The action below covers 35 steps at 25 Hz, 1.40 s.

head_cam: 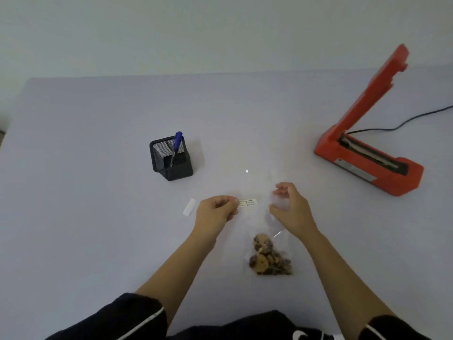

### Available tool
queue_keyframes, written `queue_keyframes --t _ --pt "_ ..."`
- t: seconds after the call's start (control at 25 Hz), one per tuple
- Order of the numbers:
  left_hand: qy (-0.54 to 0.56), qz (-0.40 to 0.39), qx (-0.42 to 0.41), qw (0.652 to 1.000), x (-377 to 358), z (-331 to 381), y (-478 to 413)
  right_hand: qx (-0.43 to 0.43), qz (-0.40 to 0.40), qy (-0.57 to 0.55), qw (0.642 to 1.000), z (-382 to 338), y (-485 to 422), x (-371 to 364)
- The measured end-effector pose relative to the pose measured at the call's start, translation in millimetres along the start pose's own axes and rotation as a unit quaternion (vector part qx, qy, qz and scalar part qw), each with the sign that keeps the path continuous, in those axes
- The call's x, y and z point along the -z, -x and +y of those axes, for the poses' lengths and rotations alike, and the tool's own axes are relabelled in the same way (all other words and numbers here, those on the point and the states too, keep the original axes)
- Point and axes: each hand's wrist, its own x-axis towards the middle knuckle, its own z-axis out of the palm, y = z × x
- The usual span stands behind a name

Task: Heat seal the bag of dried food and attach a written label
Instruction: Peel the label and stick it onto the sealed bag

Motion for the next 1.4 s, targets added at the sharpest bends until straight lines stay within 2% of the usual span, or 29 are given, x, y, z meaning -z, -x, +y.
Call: queue_keyframes --t 0.08,0.2,0.44,0.64,0.84,1.12,1.2,1.28,1.32,1.4 --pt "-0.027 -0.022 -0.002 0.999 -29 -4 -15 0.022 -0.062 0.048 0.997 14 -4 8" --pt "-0.095 -0.011 -0.017 0.995 -54 -14 -34 0.062 -0.071 0.103 0.99 27 -9 6" --pt "-0.215 0.01 -0.064 0.974 -61 -24 -45 0.064 -0.068 0.038 0.995 36 -12 7" --pt "-0.255 0.024 -0.093 0.962 -66 -25 -43 0.068 -0.048 -0.01 0.996 37 -17 7" --pt "-0.298 0.048 -0.125 0.945 -70 -29 -40 0.076 -0.026 -0.002 0.997 38 -18 2" --pt "-0.306 0.09 -0.154 0.935 -77 -36 -39 0.085 -0.012 -0.005 0.996 40 -18 -1" --pt "-0.339 0.097 -0.175 0.919 -80 -37 -39 0.083 -0.012 -0.006 0.996 40 -18 -1" --pt "-0.38 0.093 -0.234 0.89 -79 -39 -37 0.084 -0.013 -0.006 0.996 41 -19 -1" --pt "-0.409 0.084 -0.286 0.862 -77 -42 -36 0.086 -0.013 -0.006 0.996 42 -19 -1" --pt "-0.494 0.064 -0.375 0.782 -70 -56 -36 0.09 -0.011 -0.005 0.996 43 -19 -2"
